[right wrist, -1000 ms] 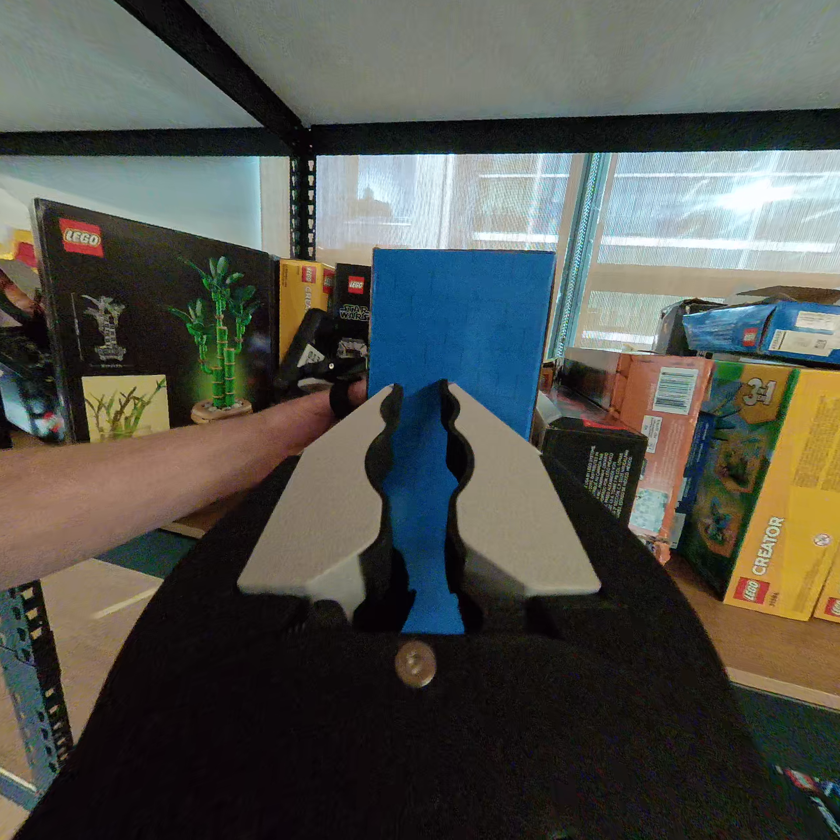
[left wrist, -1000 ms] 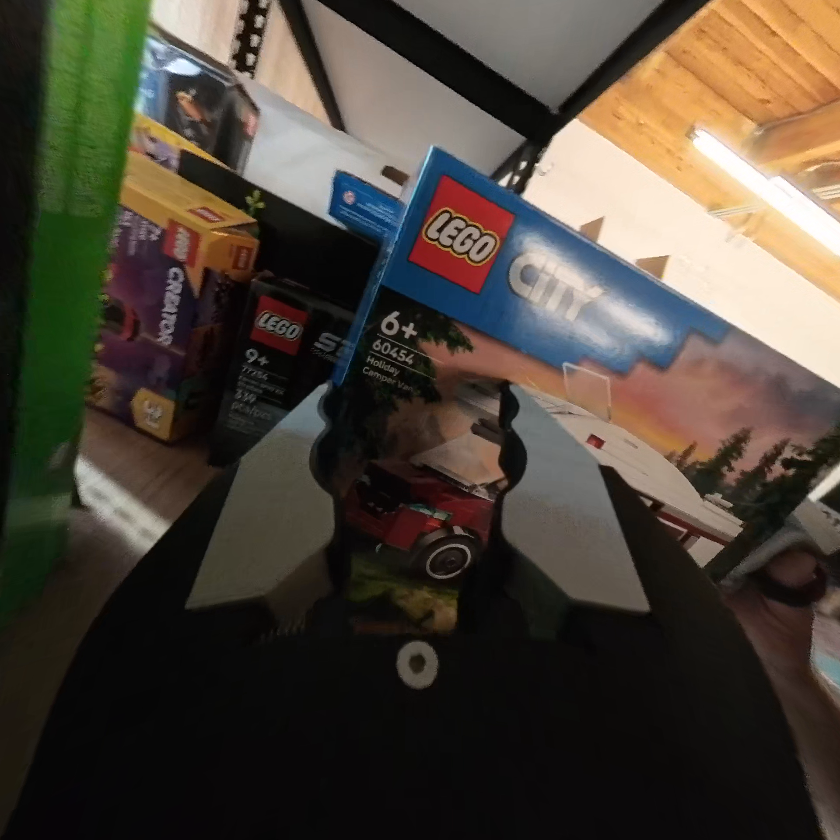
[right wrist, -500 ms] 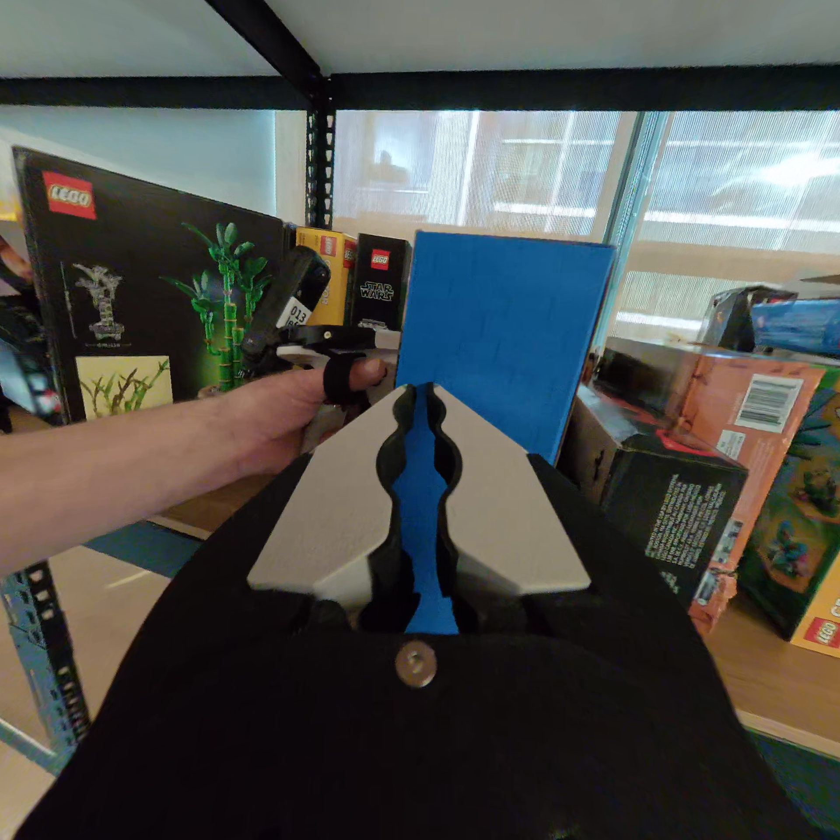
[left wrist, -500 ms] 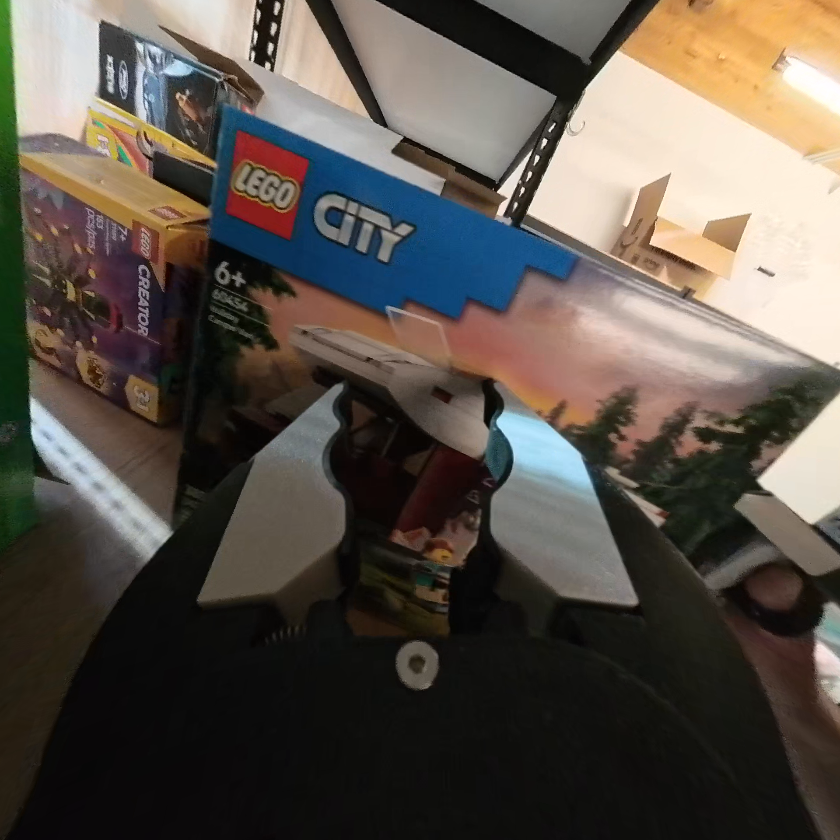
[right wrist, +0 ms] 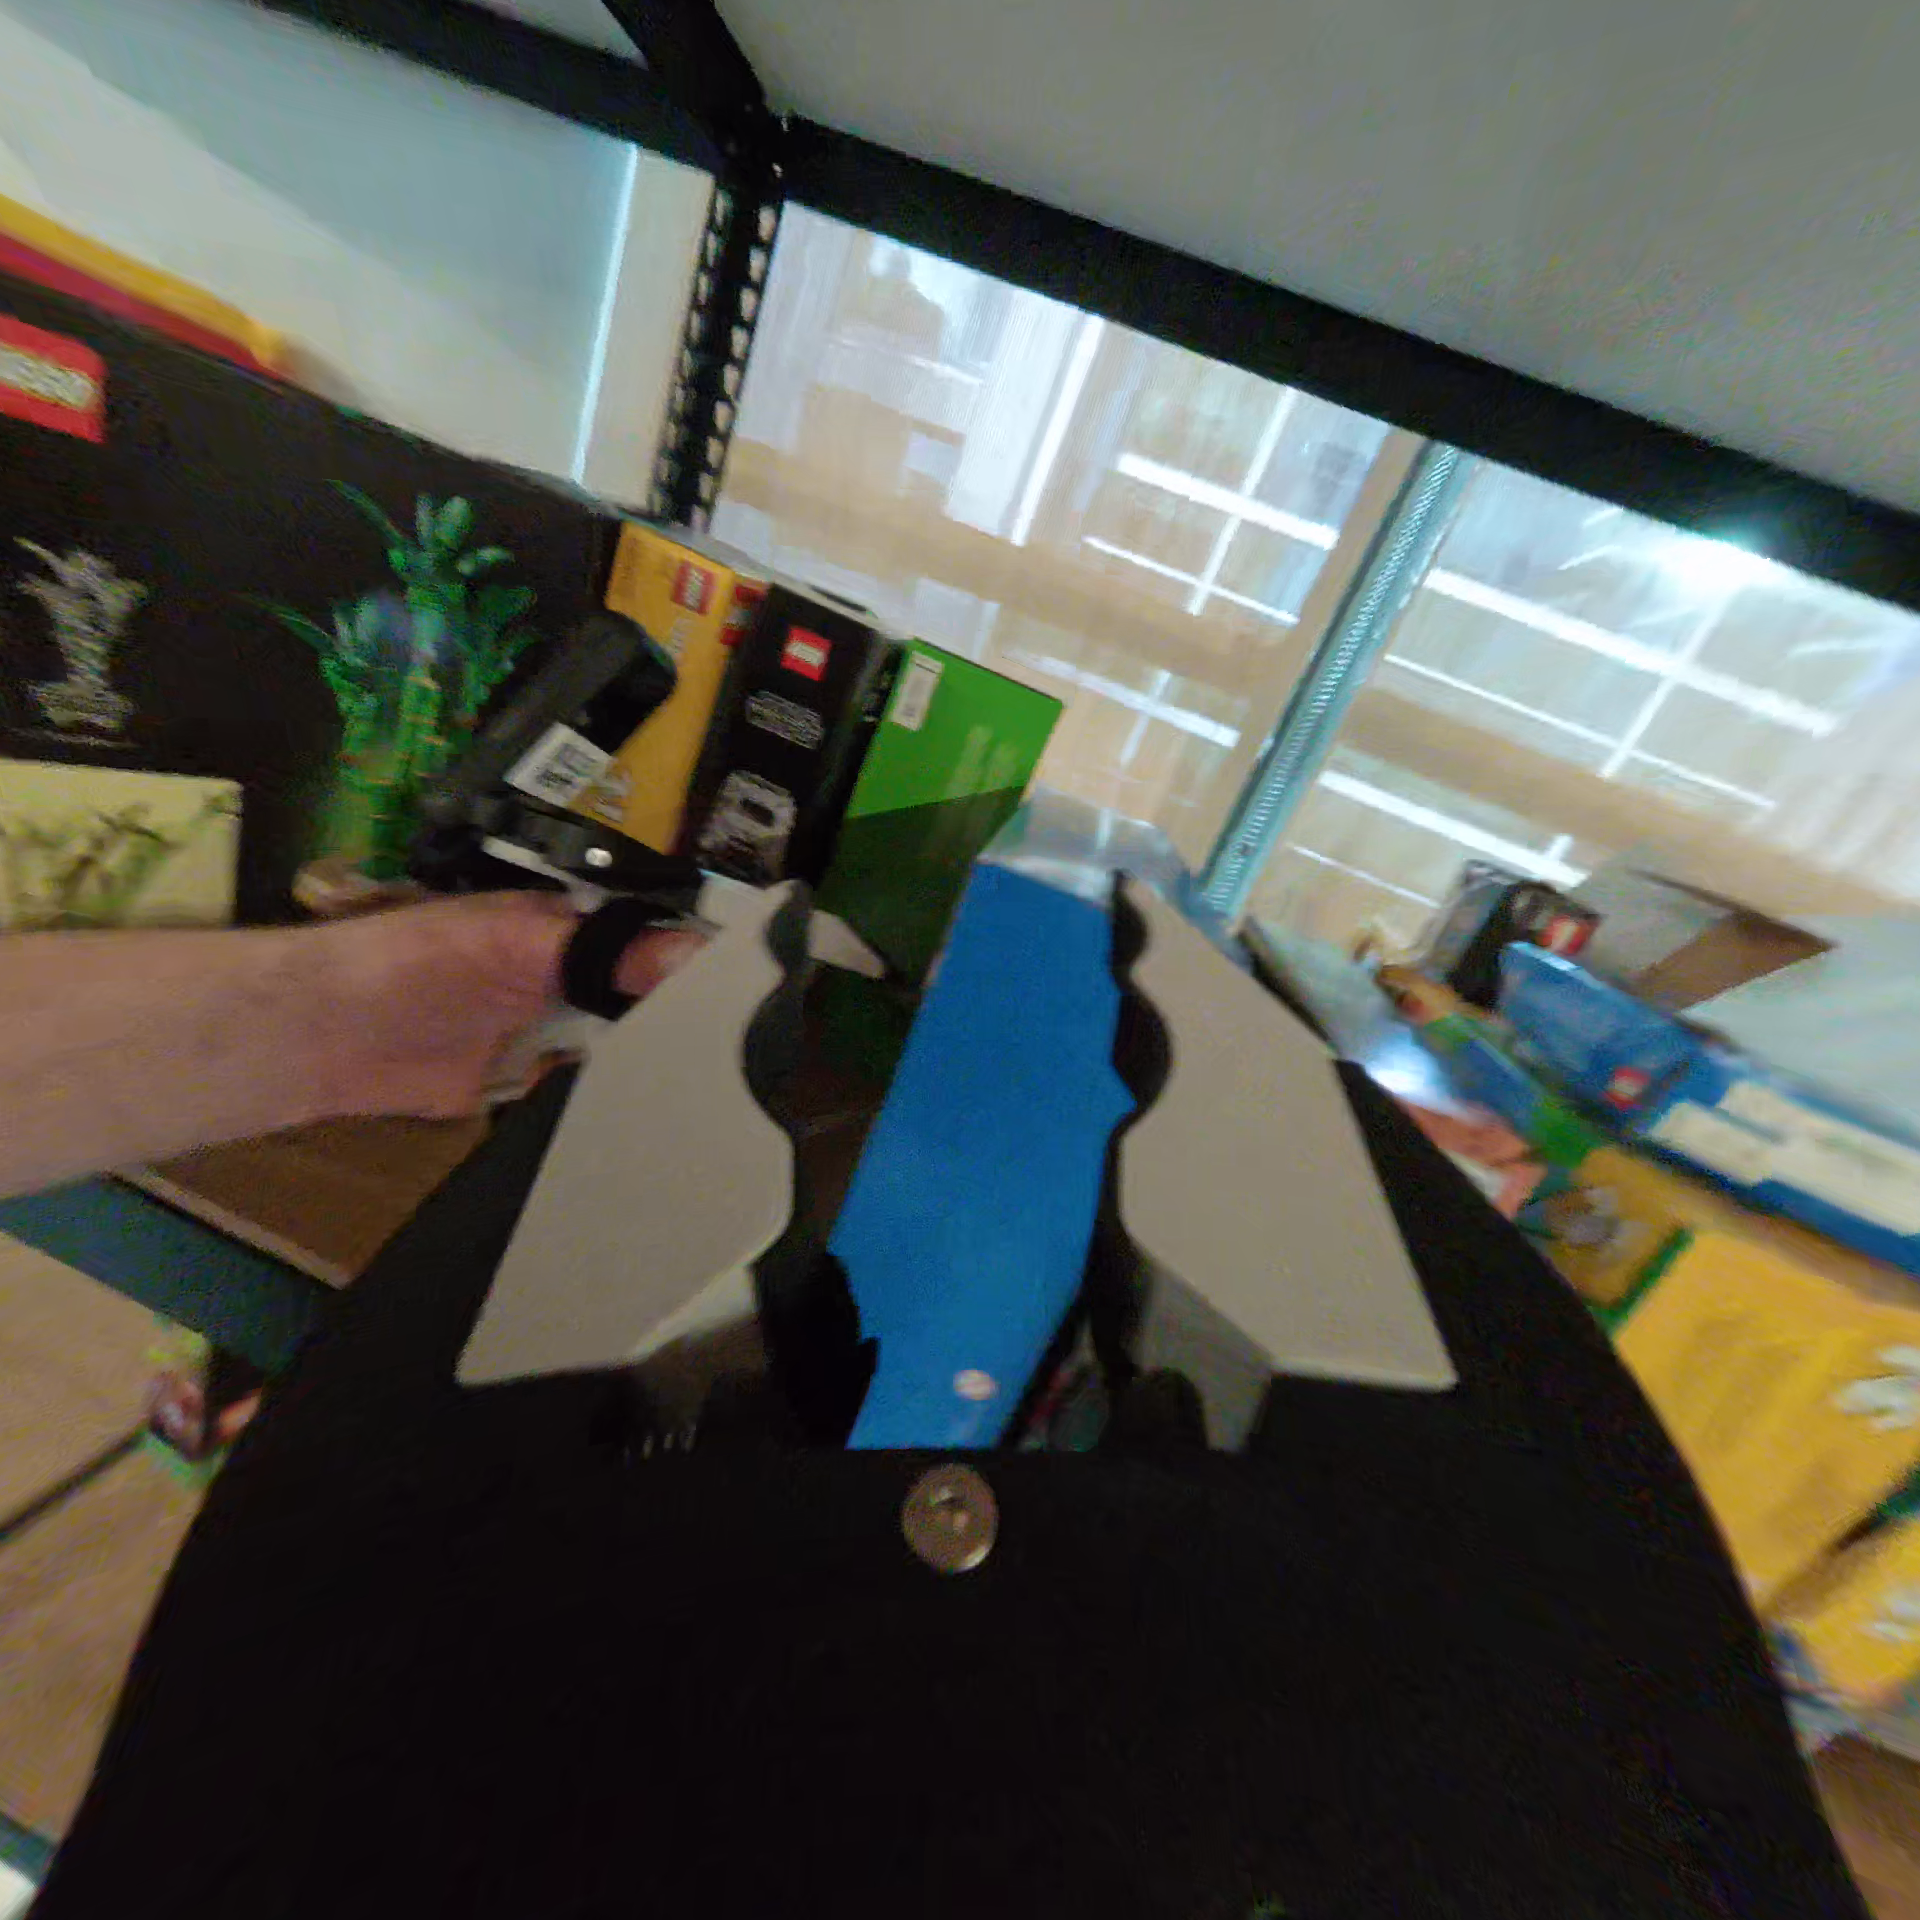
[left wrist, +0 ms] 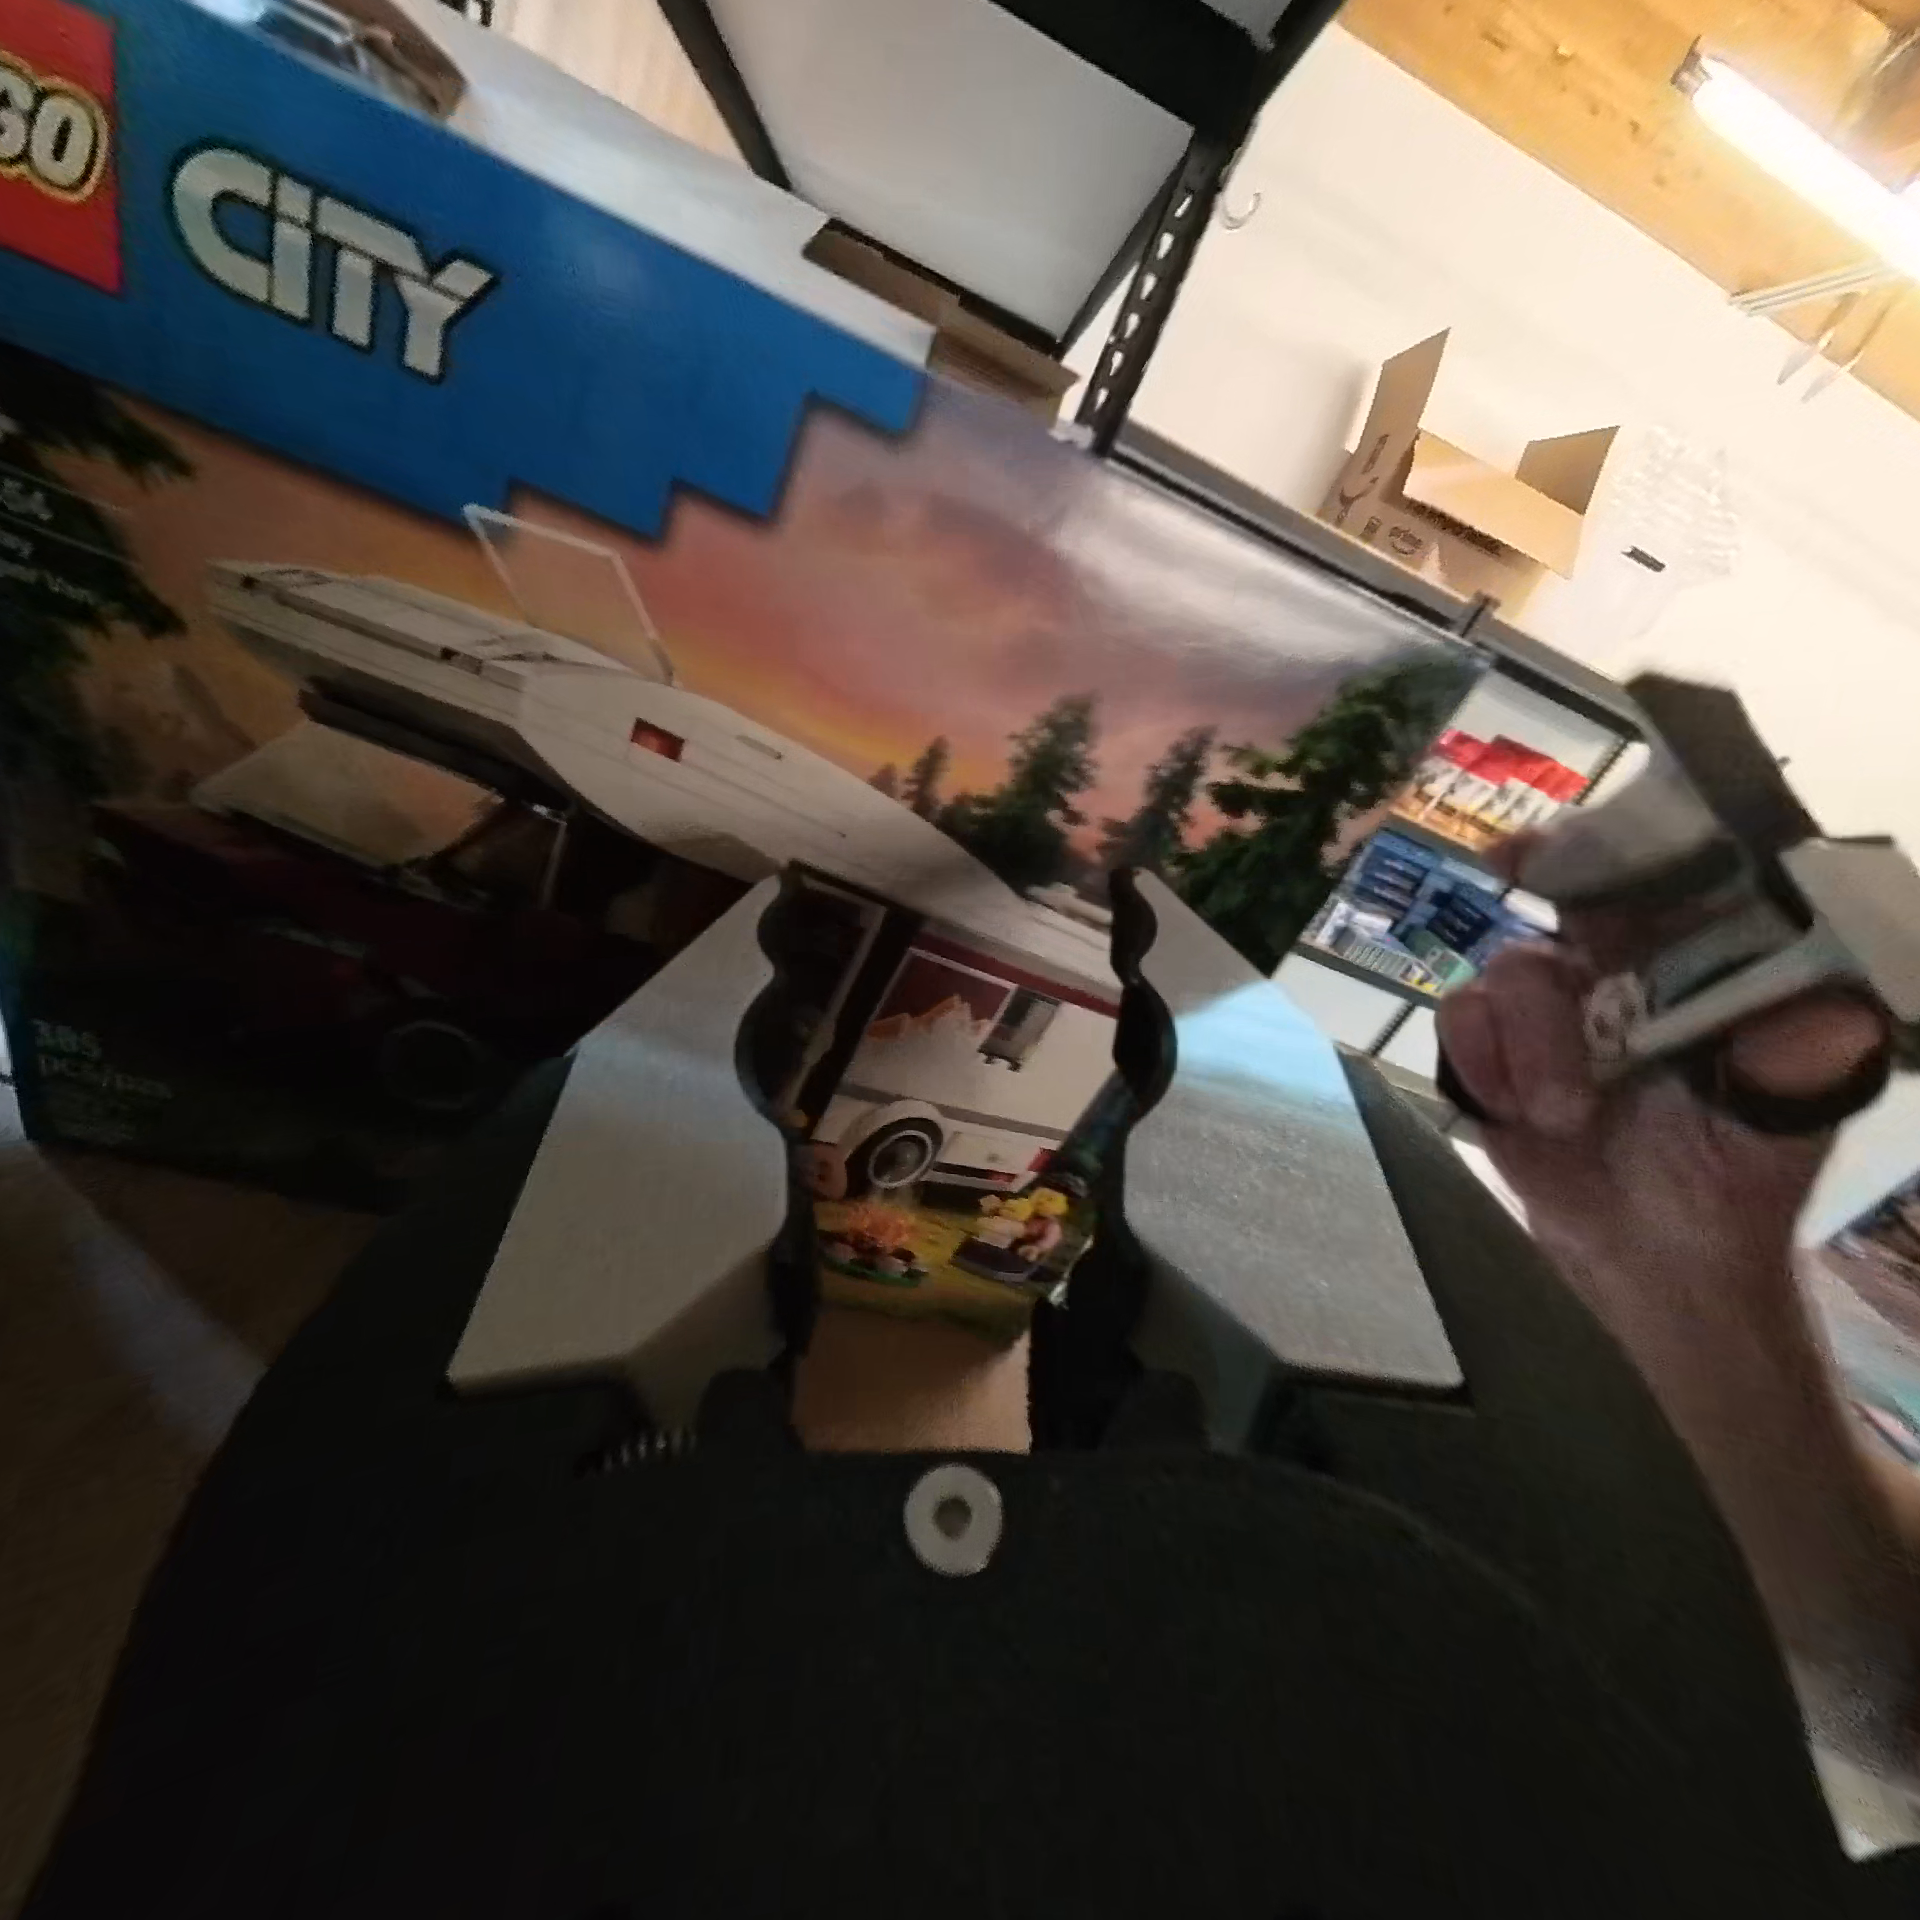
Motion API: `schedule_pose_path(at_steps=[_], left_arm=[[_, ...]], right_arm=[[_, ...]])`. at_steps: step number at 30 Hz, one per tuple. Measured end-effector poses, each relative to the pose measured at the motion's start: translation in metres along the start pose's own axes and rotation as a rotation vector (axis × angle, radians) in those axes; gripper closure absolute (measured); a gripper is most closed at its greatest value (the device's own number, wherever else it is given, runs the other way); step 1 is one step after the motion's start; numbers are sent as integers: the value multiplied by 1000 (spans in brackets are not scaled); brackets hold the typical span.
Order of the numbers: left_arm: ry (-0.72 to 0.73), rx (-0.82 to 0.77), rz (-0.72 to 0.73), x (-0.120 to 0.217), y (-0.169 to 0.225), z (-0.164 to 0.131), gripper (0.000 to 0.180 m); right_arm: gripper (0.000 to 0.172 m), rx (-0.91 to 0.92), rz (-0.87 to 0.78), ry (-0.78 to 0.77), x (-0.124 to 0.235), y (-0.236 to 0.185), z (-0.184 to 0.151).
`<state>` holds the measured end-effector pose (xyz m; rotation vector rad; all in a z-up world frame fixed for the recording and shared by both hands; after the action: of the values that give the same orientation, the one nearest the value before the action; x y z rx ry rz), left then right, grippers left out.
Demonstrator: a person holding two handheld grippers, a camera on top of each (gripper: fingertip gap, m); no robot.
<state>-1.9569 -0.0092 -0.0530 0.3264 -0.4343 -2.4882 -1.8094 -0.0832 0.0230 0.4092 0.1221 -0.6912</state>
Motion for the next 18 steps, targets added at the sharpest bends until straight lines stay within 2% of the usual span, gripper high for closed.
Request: schedule_pose_path(at_steps=[1,2,6,10,12,14,15,18], left_arm=[[-7,-13,-3,0,5,-2,123],[-30,-29,-8,0,11,-6,123],[-101,-75,-21,-2,26,-23,123],[-131,-99,-43,2,38,-34,125],[-142,-116,-43,6,41,-37,126],[-152,-119,-46,10,44,-39,126],[-158,-126,-42,12,45,-39,126],[-170,-149,-28,19,46,-41,127]], right_arm=[[95,51,17,-48,-5,8,3],[89,109,56,-93,-11,11,4],[76,568,220,-234,-37,9,-3],[75,836,464,-339,-60,11,-15],[72,903,571,-443,-71,20,-33],[77,939,658,-546,-79,28,-52],[72,936,690,-546,-83,27,-56],[74,902,710,-550,-92,30,-59]])
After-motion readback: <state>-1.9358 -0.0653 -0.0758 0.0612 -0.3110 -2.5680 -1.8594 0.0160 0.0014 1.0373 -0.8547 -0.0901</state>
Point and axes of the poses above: each gripper's, where its closed fingertips meet, x back along the fingers, z out of its top, y = z × x across the jaws, the point moved 3 cm from there along x, back along the fingers, and after that the axes turned 8 degrees about -z, right-handed, at the moved point
